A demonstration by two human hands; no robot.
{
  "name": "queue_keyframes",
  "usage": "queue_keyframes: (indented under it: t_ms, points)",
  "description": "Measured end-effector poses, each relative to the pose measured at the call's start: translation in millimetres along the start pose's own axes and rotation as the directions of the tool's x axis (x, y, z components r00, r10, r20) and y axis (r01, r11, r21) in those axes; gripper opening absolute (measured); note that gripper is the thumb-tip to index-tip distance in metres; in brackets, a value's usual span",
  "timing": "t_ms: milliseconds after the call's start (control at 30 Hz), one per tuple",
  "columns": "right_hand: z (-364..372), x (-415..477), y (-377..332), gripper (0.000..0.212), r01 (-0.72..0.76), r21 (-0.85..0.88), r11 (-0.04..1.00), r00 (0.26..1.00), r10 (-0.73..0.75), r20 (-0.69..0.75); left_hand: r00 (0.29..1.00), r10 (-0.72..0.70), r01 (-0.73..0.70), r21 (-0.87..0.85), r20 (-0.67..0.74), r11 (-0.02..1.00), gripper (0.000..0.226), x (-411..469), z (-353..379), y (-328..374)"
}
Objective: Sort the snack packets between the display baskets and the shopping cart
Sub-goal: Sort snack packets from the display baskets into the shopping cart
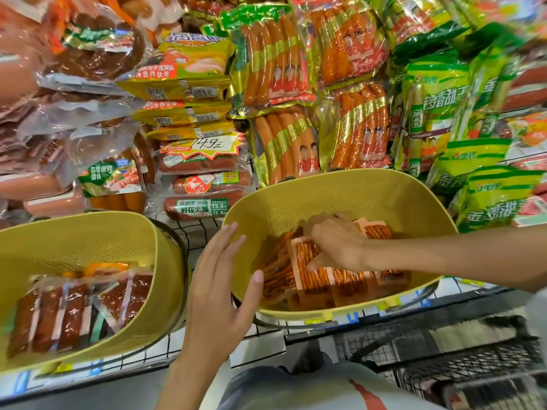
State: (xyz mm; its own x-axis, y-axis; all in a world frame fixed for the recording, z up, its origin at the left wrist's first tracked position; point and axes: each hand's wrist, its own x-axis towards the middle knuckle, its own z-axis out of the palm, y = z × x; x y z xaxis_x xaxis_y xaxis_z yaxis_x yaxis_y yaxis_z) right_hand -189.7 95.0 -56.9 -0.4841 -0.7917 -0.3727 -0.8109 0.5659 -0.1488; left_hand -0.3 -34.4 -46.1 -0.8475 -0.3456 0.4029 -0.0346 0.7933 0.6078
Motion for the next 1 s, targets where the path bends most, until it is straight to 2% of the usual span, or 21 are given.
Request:
queue_keyframes:
  t_ms: [67,100,167,267,367,433,467,500,567,600,633,667,700,767,833,900,967,1000]
  points:
    - [-7,-3,1,0.05,0.004,0.163,0.987,0.996,0.011,-0.091,1.0,-0.007,0.007,0.001,-0.003,1.0,0.05,0,-1,2]
    - [-15,-6,1,0.046,0.021,0.265,0.964,0.994,0.008,-0.105,1.0,-0.013,0.013,0.004,-0.005,1.0,0.05,0,-2,4]
    - [-35,-6,7,0.029,0.087,0.432,0.898,0.994,-0.05,-0.097,0.999,-0.036,0.036,0.001,-0.013,0.999,0.05,3,-4,9]
    - [-71,-15,13,0.012,0.236,0.579,0.78,0.972,-0.18,-0.154,0.996,-0.092,0.092,-0.031,0.012,0.995,0.057,16,-8,23]
    - [-102,-28,3,0.015,0.363,0.696,0.619,0.931,-0.272,-0.244,0.966,-0.209,0.238,-0.204,0.15,0.95,0.056,42,-9,44]
    - [-111,-30,-2,0.018,0.472,0.704,0.53,0.881,-0.305,-0.36,0.951,-0.269,0.304,-0.324,0.15,0.896,0.037,56,-3,50]
    - [-111,-29,-1,0.021,0.498,0.691,0.523,0.867,-0.29,-0.405,0.943,-0.307,0.333,-0.391,0.13,0.858,0.028,60,-1,50]
    - [-108,-27,3,0.025,0.478,0.675,0.562,0.876,-0.249,-0.413,0.931,-0.346,0.359,-0.454,0.117,0.815,0.024,63,0,50]
    - [-90,-25,18,0.037,0.322,0.527,0.786,0.939,-0.196,-0.282,0.91,-0.401,0.39,-0.531,0.101,0.752,0.019,63,0,46]
    - [-74,-23,26,0.048,0.227,0.363,0.904,0.973,-0.195,-0.123,0.901,-0.424,0.401,-0.546,0.092,0.735,0.016,61,-1,45]
    - [-57,-23,31,0.062,0.165,0.168,0.972,0.981,-0.179,0.072,0.893,-0.441,0.413,-0.548,0.087,0.727,0.014,59,-1,43]
    - [-40,-22,34,0.078,0.144,-0.025,0.989,0.96,-0.133,0.247,0.887,-0.454,0.423,-0.543,0.085,0.725,0.012,58,-1,42]
    - [-26,-21,35,0.09,0.153,-0.179,0.972,0.934,-0.082,0.348,0.885,-0.458,0.428,-0.533,0.085,0.729,0.011,57,-1,42]
    - [-9,-15,33,0.093,0.186,-0.336,0.923,0.935,-0.062,0.348,0.888,-0.451,0.428,-0.516,0.089,0.742,0.012,55,-1,43]
    - [-10,-8,33,0.077,0.179,-0.331,0.926,0.969,-0.108,0.222,0.886,-0.455,0.431,-0.51,0.086,0.744,0.013,54,-1,44]
    - [-19,-5,35,0.058,0.129,-0.202,0.971,0.99,-0.114,0.084,0.877,-0.474,0.442,-0.522,0.079,0.73,0.012,54,-2,42]
    - [-36,-7,40,0.032,0.069,0.131,0.989,0.998,-0.07,0.003,0.868,-0.49,0.448,-0.548,0.078,0.706,0.012,54,-3,40]
    - [-47,-10,43,0.022,0.059,0.314,0.947,0.998,-0.063,0.003,0.869,-0.489,0.444,-0.556,0.075,0.703,0.014,54,-4,39]
